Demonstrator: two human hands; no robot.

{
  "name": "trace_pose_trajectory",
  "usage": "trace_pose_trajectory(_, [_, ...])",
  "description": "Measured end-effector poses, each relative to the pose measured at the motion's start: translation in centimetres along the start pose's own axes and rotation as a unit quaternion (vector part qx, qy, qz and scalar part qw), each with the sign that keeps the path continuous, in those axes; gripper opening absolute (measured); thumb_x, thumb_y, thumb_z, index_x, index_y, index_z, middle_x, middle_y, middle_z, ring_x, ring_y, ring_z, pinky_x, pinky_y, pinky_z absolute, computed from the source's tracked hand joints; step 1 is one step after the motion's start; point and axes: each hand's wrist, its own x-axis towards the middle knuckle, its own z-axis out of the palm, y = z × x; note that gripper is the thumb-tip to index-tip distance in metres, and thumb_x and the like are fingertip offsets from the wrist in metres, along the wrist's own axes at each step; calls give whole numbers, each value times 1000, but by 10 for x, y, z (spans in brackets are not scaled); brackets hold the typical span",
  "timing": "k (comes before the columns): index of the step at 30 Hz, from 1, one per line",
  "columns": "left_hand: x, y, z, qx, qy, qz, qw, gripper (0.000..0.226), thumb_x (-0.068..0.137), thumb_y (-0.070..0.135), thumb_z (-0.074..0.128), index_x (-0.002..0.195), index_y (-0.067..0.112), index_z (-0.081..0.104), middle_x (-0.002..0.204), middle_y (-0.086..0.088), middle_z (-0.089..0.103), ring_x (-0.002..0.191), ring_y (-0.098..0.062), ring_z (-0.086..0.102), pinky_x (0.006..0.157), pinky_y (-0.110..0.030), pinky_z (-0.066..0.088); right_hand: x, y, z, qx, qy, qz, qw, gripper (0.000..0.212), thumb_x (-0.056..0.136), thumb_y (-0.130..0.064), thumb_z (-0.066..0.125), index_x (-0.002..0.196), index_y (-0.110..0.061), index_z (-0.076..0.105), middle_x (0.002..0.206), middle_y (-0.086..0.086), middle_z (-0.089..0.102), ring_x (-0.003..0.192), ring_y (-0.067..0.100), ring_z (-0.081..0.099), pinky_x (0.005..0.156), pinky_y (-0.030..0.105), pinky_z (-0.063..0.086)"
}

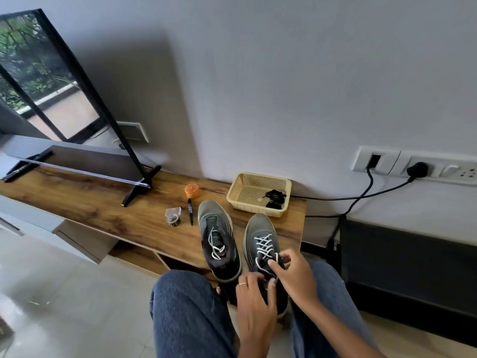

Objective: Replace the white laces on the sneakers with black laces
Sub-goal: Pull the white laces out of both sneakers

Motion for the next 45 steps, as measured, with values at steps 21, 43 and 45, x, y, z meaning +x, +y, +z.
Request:
trace_pose_trajectory(21, [78, 29, -55, -248, 82, -264, 929, 11, 93, 25, 53, 97, 18, 60, 86, -3, 66, 79, -19, 61, 69, -38, 47, 31, -59, -77, 259, -80, 63, 961, 23, 99, -16, 47, 89, -6, 65, 81, 7, 69, 75, 15, 63, 57, 12, 47])
trace_pose_trajectory(43, [79, 10, 2, 222, -9, 168, 960, 12, 78, 21, 62, 67, 25, 58, 56, 9, 59, 54, -12, 59, 77, -36, 56, 20, -3, -8, -103, -38, -84, 990, 15, 86, -20, 67, 100, -16, 70, 95, -1, 71, 92, 16, 65, 74, 26, 48])
trace_pose_trajectory(45, [77, 7, 6, 191, -11, 147, 971, 10, 81, 20, 62, 72, 23, 58, 58, 9, 60, 54, -12, 58, 76, -34, 54, 19, -4, -8, -94, -21, -77, 992, 13, 87, -19, 66, 97, -15, 72, 91, 0, 72, 88, 16, 66, 69, 23, 46])
